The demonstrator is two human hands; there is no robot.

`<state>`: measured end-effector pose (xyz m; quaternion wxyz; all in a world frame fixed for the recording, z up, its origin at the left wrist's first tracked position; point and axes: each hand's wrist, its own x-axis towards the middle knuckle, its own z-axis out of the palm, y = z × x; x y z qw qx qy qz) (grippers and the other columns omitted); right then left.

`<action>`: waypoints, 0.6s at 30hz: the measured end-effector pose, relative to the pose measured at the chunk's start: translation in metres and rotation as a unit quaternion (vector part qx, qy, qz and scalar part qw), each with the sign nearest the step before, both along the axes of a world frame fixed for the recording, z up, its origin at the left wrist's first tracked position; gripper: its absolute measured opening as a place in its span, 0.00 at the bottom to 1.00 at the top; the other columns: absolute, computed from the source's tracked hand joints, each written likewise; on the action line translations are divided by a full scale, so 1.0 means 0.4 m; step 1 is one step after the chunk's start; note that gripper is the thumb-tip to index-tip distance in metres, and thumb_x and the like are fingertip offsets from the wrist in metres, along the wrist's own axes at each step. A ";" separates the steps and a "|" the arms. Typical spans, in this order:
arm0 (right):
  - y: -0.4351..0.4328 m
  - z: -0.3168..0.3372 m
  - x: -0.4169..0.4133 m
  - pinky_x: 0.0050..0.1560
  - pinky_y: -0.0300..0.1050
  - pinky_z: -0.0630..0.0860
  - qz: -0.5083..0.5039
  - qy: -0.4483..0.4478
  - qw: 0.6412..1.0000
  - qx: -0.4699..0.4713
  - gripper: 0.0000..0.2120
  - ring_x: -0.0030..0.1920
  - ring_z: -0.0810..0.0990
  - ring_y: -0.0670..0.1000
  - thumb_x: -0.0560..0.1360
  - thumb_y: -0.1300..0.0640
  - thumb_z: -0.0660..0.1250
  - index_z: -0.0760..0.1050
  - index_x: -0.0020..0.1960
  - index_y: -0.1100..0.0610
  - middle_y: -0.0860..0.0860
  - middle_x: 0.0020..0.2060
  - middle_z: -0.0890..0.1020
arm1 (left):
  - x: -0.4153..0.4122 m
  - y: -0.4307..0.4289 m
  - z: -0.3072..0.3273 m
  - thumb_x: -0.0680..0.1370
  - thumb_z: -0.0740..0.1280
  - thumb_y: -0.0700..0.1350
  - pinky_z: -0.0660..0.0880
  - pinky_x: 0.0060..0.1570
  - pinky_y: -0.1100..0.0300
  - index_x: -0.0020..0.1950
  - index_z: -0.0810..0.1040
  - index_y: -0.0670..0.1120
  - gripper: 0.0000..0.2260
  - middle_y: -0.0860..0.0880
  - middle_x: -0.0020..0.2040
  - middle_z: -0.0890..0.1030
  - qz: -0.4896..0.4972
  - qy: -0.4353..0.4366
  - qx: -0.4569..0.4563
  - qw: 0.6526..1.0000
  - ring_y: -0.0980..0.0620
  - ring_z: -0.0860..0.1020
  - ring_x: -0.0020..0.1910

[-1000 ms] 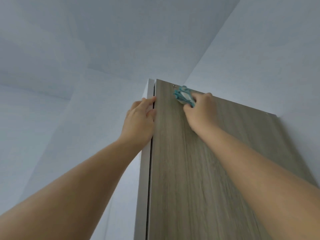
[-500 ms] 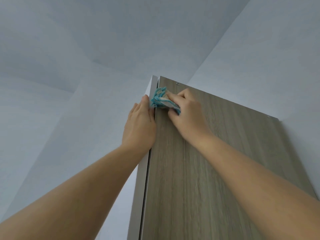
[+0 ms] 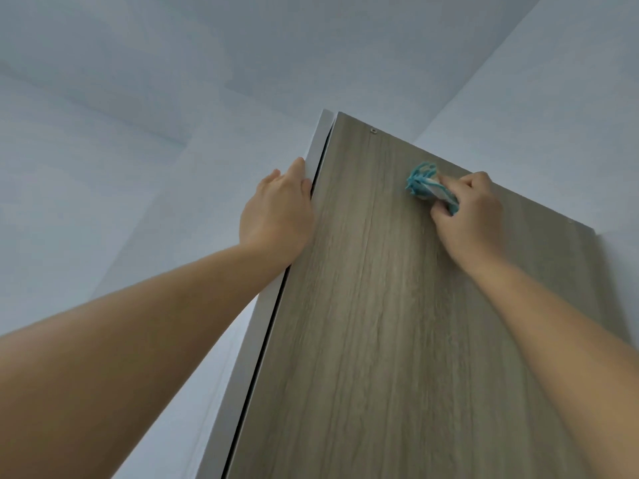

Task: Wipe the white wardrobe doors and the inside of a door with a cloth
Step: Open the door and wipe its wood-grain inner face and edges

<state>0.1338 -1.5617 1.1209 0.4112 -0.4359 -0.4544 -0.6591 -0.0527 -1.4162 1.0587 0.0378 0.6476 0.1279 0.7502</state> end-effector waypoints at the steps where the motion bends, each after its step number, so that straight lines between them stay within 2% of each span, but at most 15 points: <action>1: -0.015 0.000 0.022 0.47 0.36 0.63 -0.001 0.006 1.000 0.006 0.20 0.47 0.68 0.47 0.75 0.65 0.65 0.75 0.67 0.60 0.55 0.50 0.70 | 0.002 0.000 -0.001 0.84 0.49 0.45 0.63 0.41 0.54 0.48 0.64 0.46 0.08 0.49 0.43 0.71 0.008 -0.003 0.004 1.000 0.40 0.71 0.60; 3: -0.042 0.002 0.065 0.47 0.35 0.61 -0.008 0.025 1.000 0.013 0.20 0.47 0.69 0.49 0.75 0.66 0.65 0.75 0.66 0.61 0.56 0.50 0.71 | -0.002 0.001 -0.002 0.84 0.49 0.45 0.59 0.34 0.54 0.47 0.64 0.45 0.09 0.48 0.39 0.71 0.026 -0.009 0.005 1.000 0.42 0.70 0.48; 6: -0.090 0.003 0.139 0.48 0.37 0.62 -0.030 0.071 0.997 0.030 0.19 0.51 0.73 0.58 0.75 0.63 0.64 0.76 0.65 0.61 0.62 0.54 0.73 | 0.000 0.001 -0.005 0.83 0.50 0.44 0.57 0.30 0.54 0.46 0.65 0.44 0.09 0.46 0.36 0.72 0.049 -0.019 0.010 0.999 0.43 0.69 0.40; 11: -0.168 -0.009 0.257 0.45 0.43 0.63 -0.054 0.154 0.985 0.060 0.22 0.51 0.73 0.63 0.70 0.55 0.58 0.77 0.58 0.66 0.67 0.53 0.72 | 0.003 0.011 -0.006 0.82 0.50 0.45 0.64 0.33 0.52 0.43 0.66 0.43 0.11 0.44 0.36 0.74 0.063 -0.036 0.029 0.997 0.41 0.71 0.39; 13: -0.201 -0.021 0.302 0.47 0.48 0.67 -0.074 0.188 0.976 0.081 0.23 0.51 0.73 0.65 0.69 0.54 0.57 0.77 0.55 0.68 0.69 0.52 0.72 | 0.005 0.012 -0.006 0.82 0.51 0.47 0.69 0.37 0.49 0.45 0.68 0.44 0.11 0.44 0.37 0.76 0.066 -0.038 0.034 0.997 0.41 0.72 0.40; 15: -0.226 -0.035 0.337 0.52 0.55 0.72 -0.093 0.235 0.961 0.109 0.18 0.49 0.74 0.68 0.73 0.56 0.60 0.77 0.54 0.68 0.70 0.52 0.72 | 0.004 0.012 -0.007 0.81 0.51 0.49 0.73 0.42 0.46 0.48 0.70 0.44 0.12 0.45 0.40 0.77 0.063 -0.037 0.035 0.997 0.41 0.73 0.43; 18: -0.247 -0.046 0.361 0.51 0.58 0.74 -0.112 0.275 0.947 0.125 0.12 0.47 0.75 0.69 0.75 0.61 0.64 0.77 0.53 0.69 0.70 0.52 0.72 | 0.002 0.009 -0.011 0.81 0.52 0.50 0.74 0.44 0.44 0.49 0.71 0.44 0.13 0.44 0.41 0.78 0.054 -0.032 0.038 0.997 0.41 0.73 0.44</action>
